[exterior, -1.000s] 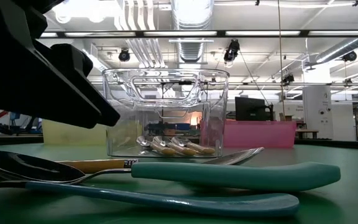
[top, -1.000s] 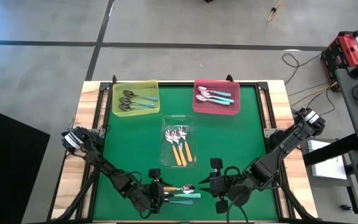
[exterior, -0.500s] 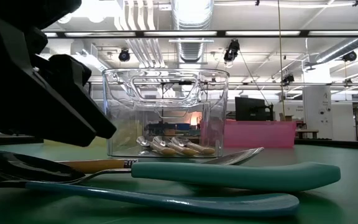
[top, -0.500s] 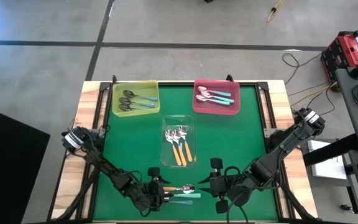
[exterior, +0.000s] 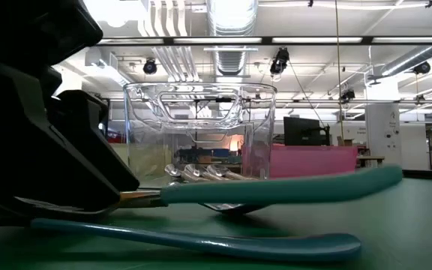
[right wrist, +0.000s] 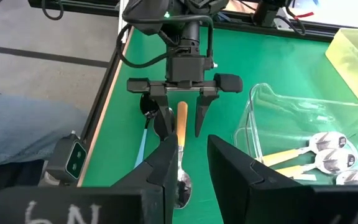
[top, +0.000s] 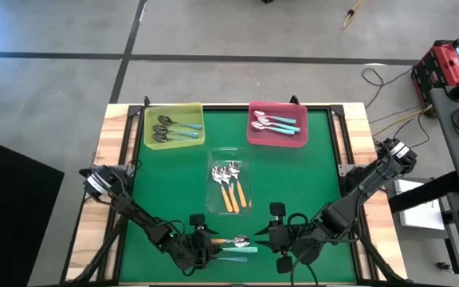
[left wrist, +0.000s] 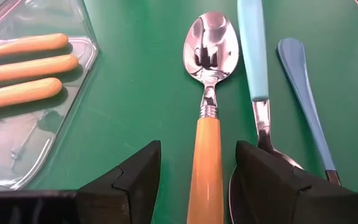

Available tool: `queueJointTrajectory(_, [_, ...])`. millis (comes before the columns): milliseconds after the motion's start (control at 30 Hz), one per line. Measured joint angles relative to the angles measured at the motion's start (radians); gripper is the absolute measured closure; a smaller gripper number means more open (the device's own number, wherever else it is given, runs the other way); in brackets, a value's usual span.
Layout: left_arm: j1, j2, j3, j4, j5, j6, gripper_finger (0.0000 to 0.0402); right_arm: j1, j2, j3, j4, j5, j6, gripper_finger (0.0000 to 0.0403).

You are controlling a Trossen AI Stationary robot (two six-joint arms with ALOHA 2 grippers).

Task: Sort silverware by color (type)
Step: Put the yellow spoon into the transparent bin

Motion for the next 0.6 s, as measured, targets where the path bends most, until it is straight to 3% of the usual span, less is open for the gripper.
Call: queueJointTrajectory(600, [0.002, -0.004, 0.000, -0.011, -0.030, -0.004, 0.0210, 0.000, 0.000, 0.000, 0.000, 0.000, 0.003, 0.0324])
